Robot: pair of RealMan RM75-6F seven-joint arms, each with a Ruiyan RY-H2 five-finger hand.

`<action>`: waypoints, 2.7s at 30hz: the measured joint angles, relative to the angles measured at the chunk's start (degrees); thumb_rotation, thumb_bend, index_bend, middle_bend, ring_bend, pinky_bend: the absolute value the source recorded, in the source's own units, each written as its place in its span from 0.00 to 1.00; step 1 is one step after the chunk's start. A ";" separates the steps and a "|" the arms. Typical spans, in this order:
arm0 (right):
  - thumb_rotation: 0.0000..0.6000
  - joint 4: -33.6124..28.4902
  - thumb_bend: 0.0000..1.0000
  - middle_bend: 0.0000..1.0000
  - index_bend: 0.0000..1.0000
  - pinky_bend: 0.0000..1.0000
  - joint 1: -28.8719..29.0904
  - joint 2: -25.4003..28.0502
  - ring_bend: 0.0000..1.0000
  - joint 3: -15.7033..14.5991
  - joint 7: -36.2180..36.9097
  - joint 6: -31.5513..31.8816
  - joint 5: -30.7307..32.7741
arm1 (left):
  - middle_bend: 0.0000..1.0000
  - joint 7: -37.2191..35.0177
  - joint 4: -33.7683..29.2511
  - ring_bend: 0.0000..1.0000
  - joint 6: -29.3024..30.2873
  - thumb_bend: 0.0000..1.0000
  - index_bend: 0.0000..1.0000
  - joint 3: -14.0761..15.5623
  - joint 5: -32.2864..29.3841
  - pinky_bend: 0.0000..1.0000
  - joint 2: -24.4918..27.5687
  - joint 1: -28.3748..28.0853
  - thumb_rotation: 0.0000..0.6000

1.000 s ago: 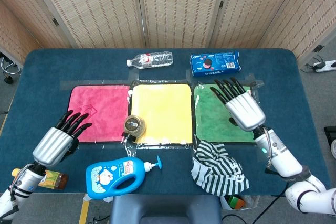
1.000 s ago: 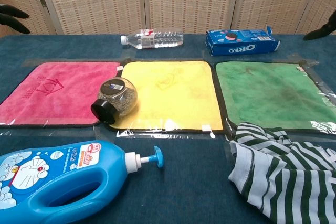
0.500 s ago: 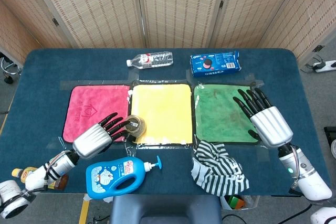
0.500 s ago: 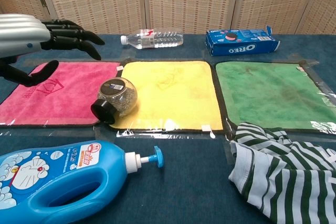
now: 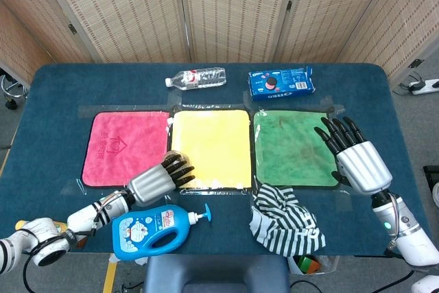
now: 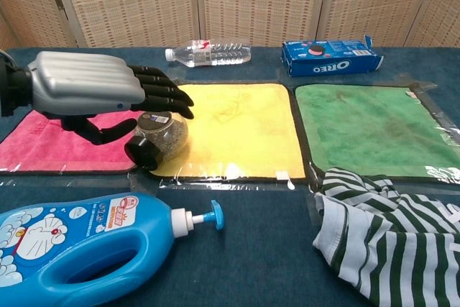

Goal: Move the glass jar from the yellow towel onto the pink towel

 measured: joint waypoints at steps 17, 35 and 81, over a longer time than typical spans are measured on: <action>1.00 3.27 0.16 0.00 0.00 0.00 -1.32 -1.50 0.00 0.82 3.05 -0.51 -0.68 | 0.08 24.36 3.08 0.04 -6.81 0.84 0.15 -0.18 -23.25 0.00 -8.53 -6.87 1.00; 1.00 4.43 0.16 0.00 0.00 0.00 -2.18 -2.24 0.00 1.48 4.14 -0.83 -0.96 | 0.14 46.31 1.84 0.08 2.49 0.84 0.20 8.42 -45.54 0.00 -10.72 -13.65 1.00; 1.00 5.18 0.16 0.00 0.00 0.00 -4.37 -1.97 0.00 2.34 7.84 1.35 -2.66 | 0.00 31.11 3.16 0.00 17.88 0.37 0.00 12.59 -36.04 0.00 -9.85 -7.15 0.72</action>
